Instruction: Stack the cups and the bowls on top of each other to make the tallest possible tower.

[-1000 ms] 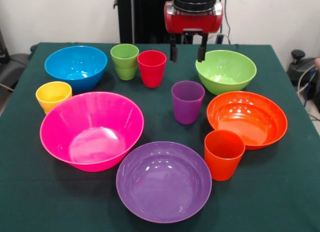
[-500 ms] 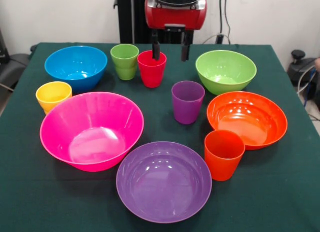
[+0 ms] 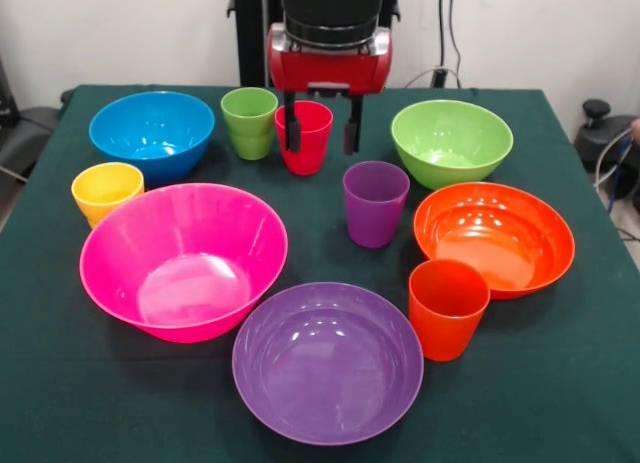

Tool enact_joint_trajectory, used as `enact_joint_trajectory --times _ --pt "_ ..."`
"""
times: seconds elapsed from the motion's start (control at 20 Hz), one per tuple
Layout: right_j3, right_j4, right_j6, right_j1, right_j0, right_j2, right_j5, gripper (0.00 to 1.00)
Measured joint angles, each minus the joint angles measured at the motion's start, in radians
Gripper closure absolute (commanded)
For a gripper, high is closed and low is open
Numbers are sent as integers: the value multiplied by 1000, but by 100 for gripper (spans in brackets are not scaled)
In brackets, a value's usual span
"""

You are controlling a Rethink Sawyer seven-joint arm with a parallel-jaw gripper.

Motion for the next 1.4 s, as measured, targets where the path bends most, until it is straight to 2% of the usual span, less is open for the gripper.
enact_joint_trajectory --times 0.5,1.4 --pt "-3 -32 0 66 -11 23 0 0" --pt "29 -33 0 28 -11 45 0 0"
